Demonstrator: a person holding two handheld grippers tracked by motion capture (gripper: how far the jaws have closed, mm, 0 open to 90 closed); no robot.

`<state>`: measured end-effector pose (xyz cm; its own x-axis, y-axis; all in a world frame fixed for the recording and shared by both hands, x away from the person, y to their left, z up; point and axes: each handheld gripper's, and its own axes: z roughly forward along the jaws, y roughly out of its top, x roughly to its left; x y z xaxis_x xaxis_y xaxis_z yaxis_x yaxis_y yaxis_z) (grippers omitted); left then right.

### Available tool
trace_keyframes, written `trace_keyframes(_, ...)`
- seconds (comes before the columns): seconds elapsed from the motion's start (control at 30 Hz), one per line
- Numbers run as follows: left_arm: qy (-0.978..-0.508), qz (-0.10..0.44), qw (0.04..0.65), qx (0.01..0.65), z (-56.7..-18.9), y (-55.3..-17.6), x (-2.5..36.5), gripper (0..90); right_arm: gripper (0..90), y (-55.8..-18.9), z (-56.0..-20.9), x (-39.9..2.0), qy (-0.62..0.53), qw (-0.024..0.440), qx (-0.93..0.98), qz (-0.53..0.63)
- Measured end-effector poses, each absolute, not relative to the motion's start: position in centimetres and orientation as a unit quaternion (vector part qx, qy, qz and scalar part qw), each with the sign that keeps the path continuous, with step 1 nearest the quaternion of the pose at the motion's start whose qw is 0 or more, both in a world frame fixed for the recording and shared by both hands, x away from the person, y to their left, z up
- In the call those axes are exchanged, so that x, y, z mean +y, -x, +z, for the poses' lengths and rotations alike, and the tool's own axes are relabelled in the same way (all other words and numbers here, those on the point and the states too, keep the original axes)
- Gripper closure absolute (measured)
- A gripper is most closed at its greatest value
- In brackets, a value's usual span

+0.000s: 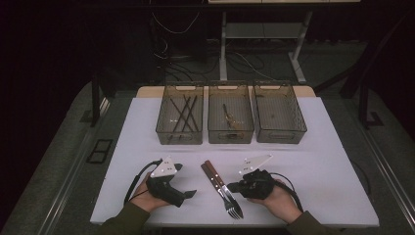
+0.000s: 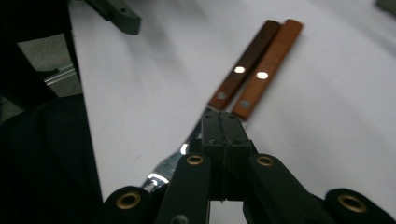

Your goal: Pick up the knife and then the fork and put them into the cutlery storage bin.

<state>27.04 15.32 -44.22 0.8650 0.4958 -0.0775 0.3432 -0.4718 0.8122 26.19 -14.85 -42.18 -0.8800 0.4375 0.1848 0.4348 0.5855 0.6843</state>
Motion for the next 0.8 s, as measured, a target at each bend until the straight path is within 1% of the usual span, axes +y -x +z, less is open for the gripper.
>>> trace_keyframes(0.3,-0.854,0.085,0.451,0.245,-44.2,-27.1,15.3,0.0,89.9,-25.2,-43.4,-12.1,-0.221,-0.016,0.905,0.362)
trace_keyframes(0.43,-0.853,0.085,0.452,0.245,-44.2,-27.1,15.3,0.0,89.9,-25.3,-43.9,-11.5,-0.204,-0.003,0.915,0.348)
trace_keyframes(0.63,-0.854,0.084,0.452,0.245,-44.2,-27.1,15.3,0.0,90.0,-25.0,-44.1,-11.2,-0.205,-0.007,0.917,0.343)
trace_keyframes(0.8,-0.853,0.084,0.452,0.245,-44.2,-27.1,15.3,0.0,90.0,-24.8,-44.0,-11.0,-0.191,0.011,0.924,0.330)
